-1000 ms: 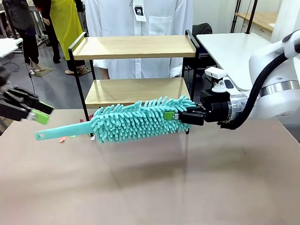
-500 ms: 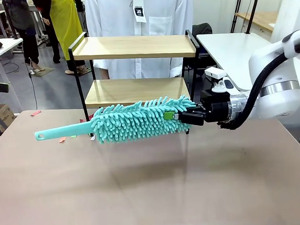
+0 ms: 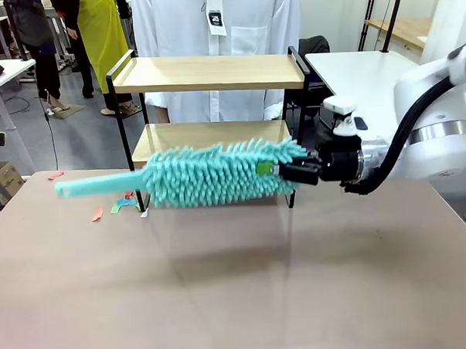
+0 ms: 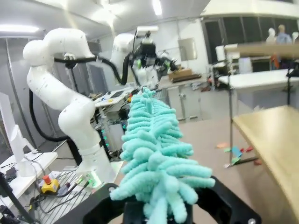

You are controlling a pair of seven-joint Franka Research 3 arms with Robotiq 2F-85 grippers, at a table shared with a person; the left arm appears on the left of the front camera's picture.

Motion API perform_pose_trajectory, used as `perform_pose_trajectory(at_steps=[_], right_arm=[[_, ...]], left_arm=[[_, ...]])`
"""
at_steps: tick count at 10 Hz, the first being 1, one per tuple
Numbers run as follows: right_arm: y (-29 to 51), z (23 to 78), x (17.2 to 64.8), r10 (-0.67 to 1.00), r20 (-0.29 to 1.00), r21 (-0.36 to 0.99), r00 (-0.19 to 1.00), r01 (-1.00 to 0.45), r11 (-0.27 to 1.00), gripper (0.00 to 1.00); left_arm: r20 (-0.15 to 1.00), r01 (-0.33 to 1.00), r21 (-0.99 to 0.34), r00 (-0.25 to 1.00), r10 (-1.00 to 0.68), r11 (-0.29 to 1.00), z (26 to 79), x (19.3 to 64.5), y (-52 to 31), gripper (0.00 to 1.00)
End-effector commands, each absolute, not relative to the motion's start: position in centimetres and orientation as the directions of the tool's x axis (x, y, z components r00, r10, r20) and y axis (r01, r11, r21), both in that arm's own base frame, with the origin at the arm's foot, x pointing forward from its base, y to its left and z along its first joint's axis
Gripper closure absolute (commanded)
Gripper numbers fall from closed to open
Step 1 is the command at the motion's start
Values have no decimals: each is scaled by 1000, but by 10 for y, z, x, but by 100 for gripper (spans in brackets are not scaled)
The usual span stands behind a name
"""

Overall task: Clean the shelf.
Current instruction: Hand the Duster back to the human.

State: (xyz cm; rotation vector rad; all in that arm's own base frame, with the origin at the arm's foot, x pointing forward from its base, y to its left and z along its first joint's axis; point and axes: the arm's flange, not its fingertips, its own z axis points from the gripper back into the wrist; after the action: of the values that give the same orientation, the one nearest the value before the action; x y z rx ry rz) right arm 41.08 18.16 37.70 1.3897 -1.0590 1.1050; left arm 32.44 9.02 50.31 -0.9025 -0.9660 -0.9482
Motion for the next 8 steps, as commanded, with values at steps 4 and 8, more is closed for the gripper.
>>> perform_pose_trajectory(at_steps=[4, 8], right_arm=[[142, 507, 395, -205, 977, -22, -64, -980, 197, 84], [71, 560, 393, -167, 966, -60, -199, -797, 600, 84]], left_arm=[[938, 932, -188, 263, -224, 309, 507, 324, 90, 0], [938, 932, -188, 263, -224, 309, 507, 324, 90, 0]])
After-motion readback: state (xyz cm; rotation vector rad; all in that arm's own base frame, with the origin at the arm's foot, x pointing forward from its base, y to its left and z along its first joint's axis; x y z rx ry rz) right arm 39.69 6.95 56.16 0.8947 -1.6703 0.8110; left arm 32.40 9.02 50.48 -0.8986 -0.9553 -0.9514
